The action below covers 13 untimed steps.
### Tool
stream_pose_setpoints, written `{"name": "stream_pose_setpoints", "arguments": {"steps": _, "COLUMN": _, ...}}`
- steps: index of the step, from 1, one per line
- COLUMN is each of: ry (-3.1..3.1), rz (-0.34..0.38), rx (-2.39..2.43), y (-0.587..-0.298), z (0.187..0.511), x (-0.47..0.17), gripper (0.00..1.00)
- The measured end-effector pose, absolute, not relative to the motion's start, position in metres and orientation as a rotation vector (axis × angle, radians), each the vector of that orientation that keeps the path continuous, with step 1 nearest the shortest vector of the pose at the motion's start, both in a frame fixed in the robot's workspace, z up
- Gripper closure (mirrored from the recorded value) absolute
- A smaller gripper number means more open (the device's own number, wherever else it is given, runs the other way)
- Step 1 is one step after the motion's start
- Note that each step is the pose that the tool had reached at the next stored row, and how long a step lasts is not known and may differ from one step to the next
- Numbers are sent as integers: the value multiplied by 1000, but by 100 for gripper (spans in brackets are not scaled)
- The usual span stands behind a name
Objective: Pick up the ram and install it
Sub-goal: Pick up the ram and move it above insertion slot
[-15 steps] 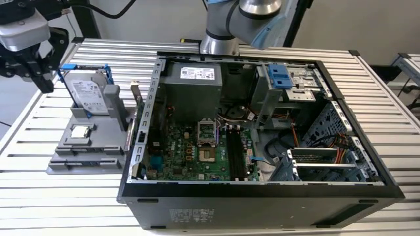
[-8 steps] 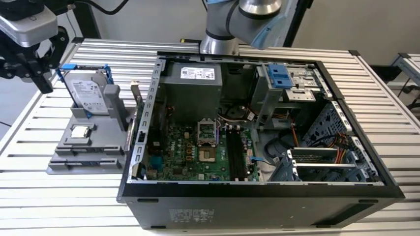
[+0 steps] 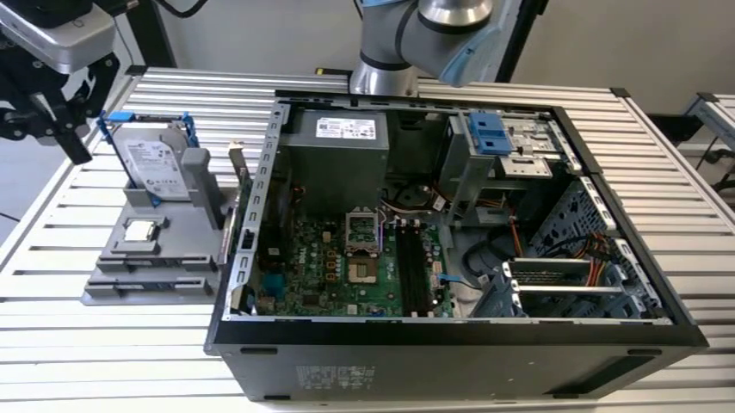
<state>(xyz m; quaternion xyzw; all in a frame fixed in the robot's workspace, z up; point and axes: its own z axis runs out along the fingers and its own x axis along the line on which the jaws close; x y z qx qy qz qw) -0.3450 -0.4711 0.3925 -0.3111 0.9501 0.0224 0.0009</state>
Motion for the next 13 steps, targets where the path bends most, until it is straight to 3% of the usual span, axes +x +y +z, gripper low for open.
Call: {"name": "stream_pose_setpoints", "arguments": {"steps": 13, "ry": 2853, "rz": 66, "rx": -1325, "y": -471, "z": 393, "x": -345, "gripper": 100}}
